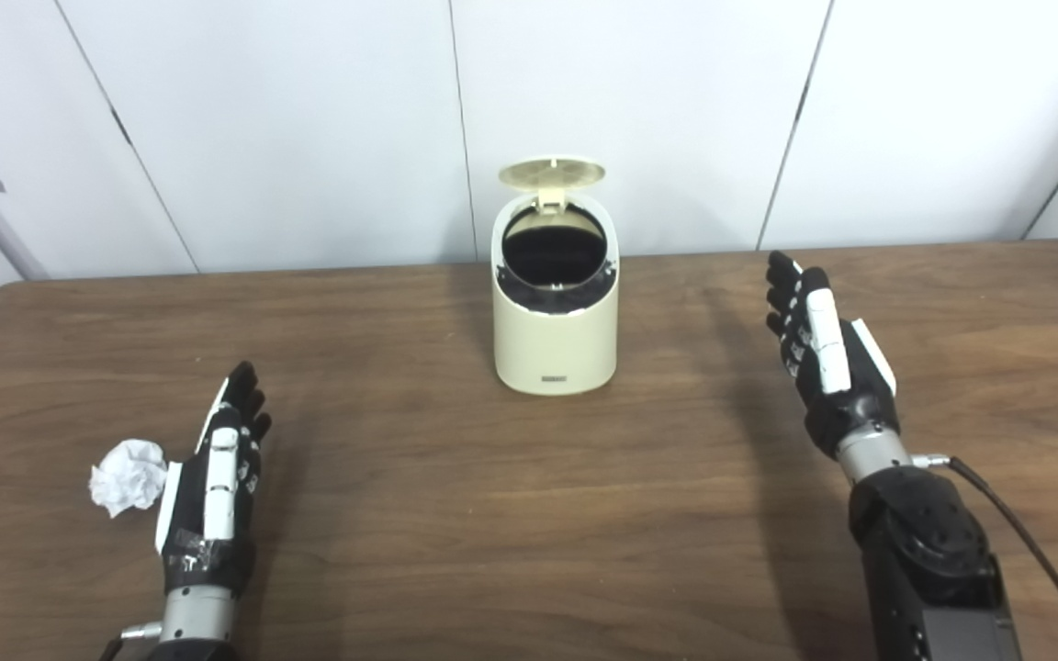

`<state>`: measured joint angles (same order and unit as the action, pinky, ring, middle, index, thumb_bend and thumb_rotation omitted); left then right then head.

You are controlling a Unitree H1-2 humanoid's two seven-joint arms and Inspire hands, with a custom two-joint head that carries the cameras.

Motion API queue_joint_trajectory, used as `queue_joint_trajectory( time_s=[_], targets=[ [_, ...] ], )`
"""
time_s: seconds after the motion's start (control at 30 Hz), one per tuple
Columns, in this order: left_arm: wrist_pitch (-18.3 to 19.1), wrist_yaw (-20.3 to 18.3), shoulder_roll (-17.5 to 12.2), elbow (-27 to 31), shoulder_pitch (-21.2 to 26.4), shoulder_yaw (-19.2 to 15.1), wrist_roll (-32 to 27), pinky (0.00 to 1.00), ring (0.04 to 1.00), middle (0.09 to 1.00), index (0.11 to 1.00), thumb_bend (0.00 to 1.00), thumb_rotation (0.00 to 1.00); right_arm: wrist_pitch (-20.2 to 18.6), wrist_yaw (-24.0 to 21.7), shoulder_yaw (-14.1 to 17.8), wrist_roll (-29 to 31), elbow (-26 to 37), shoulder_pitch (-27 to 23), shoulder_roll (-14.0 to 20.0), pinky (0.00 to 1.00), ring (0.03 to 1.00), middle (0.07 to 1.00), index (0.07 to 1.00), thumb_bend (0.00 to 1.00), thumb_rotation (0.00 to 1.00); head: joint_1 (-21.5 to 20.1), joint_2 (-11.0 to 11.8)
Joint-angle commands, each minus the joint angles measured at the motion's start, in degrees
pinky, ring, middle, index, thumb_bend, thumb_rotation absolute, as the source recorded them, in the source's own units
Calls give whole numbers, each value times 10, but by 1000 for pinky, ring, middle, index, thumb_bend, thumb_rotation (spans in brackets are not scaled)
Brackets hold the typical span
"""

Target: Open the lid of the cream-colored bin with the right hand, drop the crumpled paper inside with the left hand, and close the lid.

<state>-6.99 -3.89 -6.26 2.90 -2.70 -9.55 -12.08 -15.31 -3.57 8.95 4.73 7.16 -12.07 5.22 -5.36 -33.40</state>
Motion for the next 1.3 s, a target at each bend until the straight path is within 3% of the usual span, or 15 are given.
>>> queue_joint_trajectory(
  time_s=[0.0,0.43,1.27],
  targets=[
    [0,-2,6,-17,-13,3,-5,1000,1000,991,972,388,925,39,5,6,10,7,-3,2,1000,988,974,936,565,1000,-1,-1],
    [10,-4,7,-12,-15,2,-4,1000,1000,1000,981,402,916,87,11,8,30,-7,35,-8,1000,990,969,933,546,1000,1,-4],
    [11,-10,-1,-11,-12,-4,-5,1000,1000,997,986,387,917,114,26,-7,23,-7,73,-14,1000,990,977,939,504,1000,11,-7]
  ],
)
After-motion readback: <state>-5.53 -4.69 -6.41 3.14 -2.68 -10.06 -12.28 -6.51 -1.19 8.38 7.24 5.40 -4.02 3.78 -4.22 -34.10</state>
